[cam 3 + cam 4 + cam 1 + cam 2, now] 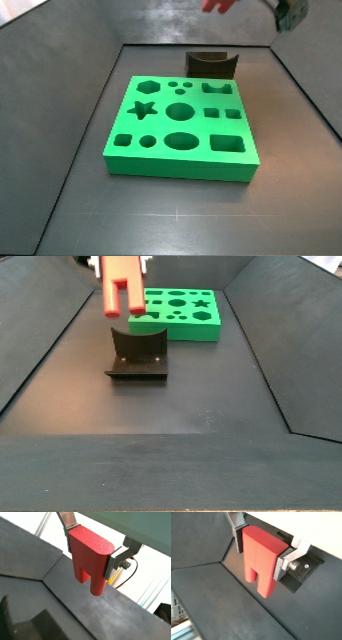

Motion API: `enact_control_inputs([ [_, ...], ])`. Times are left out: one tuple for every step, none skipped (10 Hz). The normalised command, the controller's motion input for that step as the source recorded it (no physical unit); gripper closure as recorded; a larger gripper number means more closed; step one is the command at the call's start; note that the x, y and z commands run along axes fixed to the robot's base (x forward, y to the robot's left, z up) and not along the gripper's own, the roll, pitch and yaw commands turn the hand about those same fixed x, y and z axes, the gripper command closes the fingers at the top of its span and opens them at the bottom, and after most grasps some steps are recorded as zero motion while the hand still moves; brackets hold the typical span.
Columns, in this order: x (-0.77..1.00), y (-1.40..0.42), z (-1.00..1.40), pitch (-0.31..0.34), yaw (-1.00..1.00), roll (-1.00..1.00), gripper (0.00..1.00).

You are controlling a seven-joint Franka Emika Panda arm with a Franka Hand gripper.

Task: Pick up the square-circle object. Move up. Rotate the square-circle object. Place the square-circle object on the fixture. Regrasp the square-circle object. Move to above the board. Insert the square-circle object.
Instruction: Move to above the board.

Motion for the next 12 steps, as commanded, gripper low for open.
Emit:
enact_control_inputs([
  [0.04,0.03,1.0,0.074,0.08,-0.04,1.0],
  [0.05,0.02,1.0,0.076,0.07,-0.04,1.0],
  [0.05,0.01,0.97,0.081,0.07,-0.04,1.0],
  [0.04,0.0,0.73,0.085,0.07,-0.03,1.0],
  [0.03,-0.01,0.5,0.096,0.07,-0.03,1.0],
  [0.03,-0.01,0.33,0.101,0.08,-0.03,1.0],
  [0.03,-0.02,0.21,0.1,0.08,-0.04,1.0],
  [-0.54,-1.0,0.26,-0.062,-0.06,-1.0,1.0],
  [-0.54,-1.0,0.26,-0.069,-0.06,-1.0,1.0],
  [-0.57,-1.0,0.28,-0.085,-0.07,-1.0,1.0],
  [-0.58,-1.0,0.26,-0.09,-0.08,-1.0,1.0],
  [-0.58,-1.0,0.27,-0.088,-0.08,-1.0,1.0],
])
